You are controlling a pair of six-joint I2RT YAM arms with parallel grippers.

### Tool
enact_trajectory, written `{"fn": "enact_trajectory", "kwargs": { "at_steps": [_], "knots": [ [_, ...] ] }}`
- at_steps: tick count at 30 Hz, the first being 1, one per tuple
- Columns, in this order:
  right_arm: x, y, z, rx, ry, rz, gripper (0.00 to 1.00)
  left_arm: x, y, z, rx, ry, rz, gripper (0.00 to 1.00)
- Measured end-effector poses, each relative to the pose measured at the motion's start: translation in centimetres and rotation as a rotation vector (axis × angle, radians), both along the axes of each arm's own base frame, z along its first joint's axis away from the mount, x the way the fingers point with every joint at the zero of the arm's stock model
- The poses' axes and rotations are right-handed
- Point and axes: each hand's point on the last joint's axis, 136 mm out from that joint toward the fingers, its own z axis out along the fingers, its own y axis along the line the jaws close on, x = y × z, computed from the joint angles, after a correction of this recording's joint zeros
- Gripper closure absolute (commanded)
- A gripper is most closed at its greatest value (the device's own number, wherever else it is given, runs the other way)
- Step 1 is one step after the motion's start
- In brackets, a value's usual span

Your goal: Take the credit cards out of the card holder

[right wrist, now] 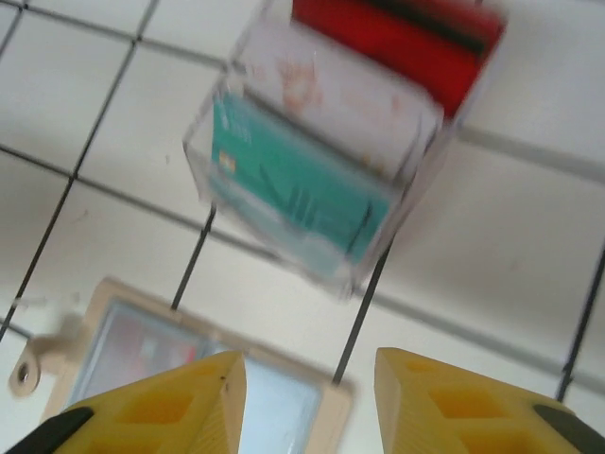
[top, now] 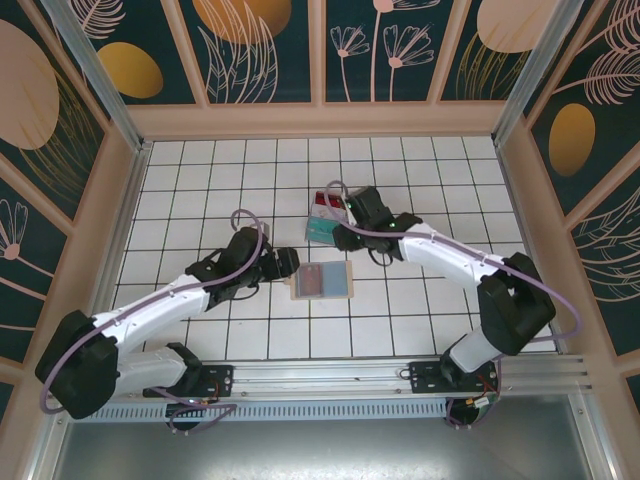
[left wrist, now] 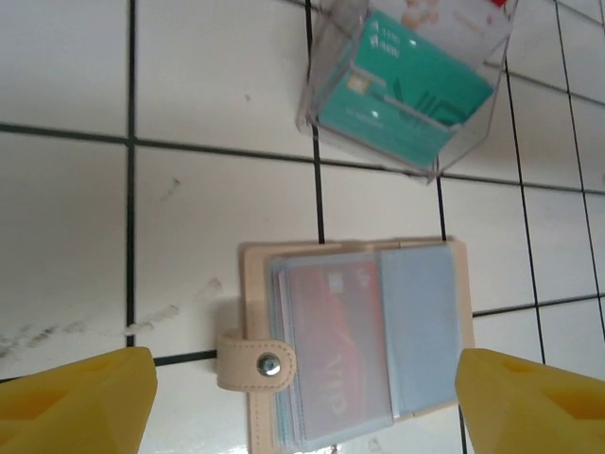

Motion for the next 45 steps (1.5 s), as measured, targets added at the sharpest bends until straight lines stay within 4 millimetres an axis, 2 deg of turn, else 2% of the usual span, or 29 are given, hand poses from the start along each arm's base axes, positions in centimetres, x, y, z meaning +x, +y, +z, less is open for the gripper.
{"fn": "enact_trajectory", "kwargs": {
  "at_steps": [5,8,11,18,24,45],
  "knots": [
    [-3.9,-1.0,-4.5,0.100,0.168,-0.089,0.58,-0.7,-1.4,-1.8,-0.021,0.074,-0.057,0.37],
    [-5.7,-1.5,-6.7,0.144,0.251,-0.142,0.59,-1.3,-2.1,-2.8,-0.022,0.113,-0.092,0.38],
    [-6.7,-1.6,-7.9,0.178,0.300,-0.176,0.59,-1.9,-3.0,-3.6,-0.015,0.141,-0.127,0.39],
    [-6.7,-0.8,-7.7,0.243,0.306,-0.207,0.59,-2.2,-4.8,-4.4,-0.004,0.173,-0.172,0.40],
    [-6.4,-0.5,-7.7,0.257,0.301,-0.211,0.59,-2.4,-4.9,-5.5,0.019,0.202,-0.174,0.40],
    [-6.6,-0.3,-8.3,0.254,0.316,-0.217,0.60,-2.9,-5.6,-6.9,0.032,0.235,-0.212,0.40]
  ]
}}
